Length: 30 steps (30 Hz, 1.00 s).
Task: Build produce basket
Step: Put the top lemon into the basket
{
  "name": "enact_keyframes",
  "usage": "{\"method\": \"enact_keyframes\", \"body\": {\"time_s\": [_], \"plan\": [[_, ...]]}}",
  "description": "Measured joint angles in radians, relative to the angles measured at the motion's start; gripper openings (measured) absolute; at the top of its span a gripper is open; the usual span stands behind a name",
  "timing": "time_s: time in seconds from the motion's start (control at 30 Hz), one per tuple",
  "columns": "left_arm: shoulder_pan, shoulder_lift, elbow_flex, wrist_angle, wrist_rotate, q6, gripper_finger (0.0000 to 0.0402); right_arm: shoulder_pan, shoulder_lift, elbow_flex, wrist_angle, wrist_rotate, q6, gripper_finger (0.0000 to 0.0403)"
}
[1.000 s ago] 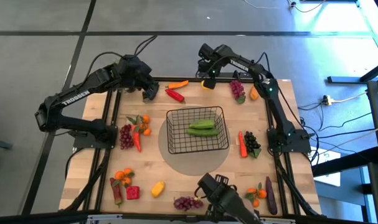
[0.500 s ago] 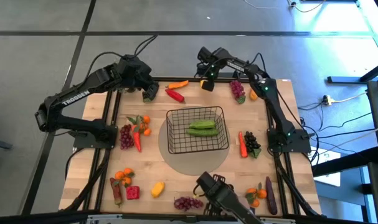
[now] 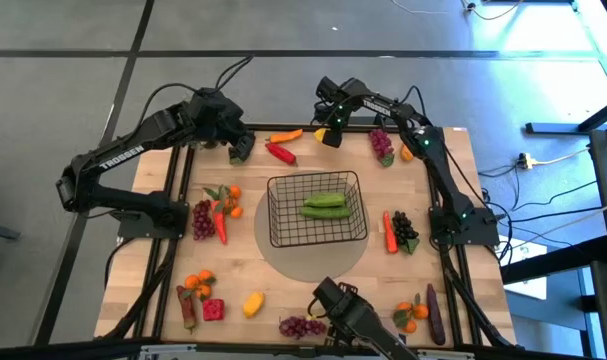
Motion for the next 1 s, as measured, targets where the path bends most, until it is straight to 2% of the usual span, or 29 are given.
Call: {"method": "enact_keyframes", "body": {"time_s": [0.17,0.27,0.57,0.67,1.0], "plan": [[0.000,0.000,0.000,0.000,0.000,0.000,0.0081,0.002,0.000,0.000,-0.033,-0.024,0.000,0.0147],[0.000,0.000,0.000,0.000,0.000,0.002,0.0081,0.004,0.000,0.000,-0.048,-0.058,0.003,0.0135],[0.000,0.000,0.000,0.000,0.000,0.034,0.0081,0.009,-0.001,0.000,-0.058,-0.061,-0.021,0.0163],[0.000,0.000,0.000,0.000,0.000,0.034,0.0081,0.018,-0.001,0.000,-0.082,-0.061,-0.050,0.0156],[0.000,0.000,0.000,-0.001,0.000,0.061,0.0081,0.066,-0.002,0.000,-0.083,-0.061,-0.055,0.0007]]}}
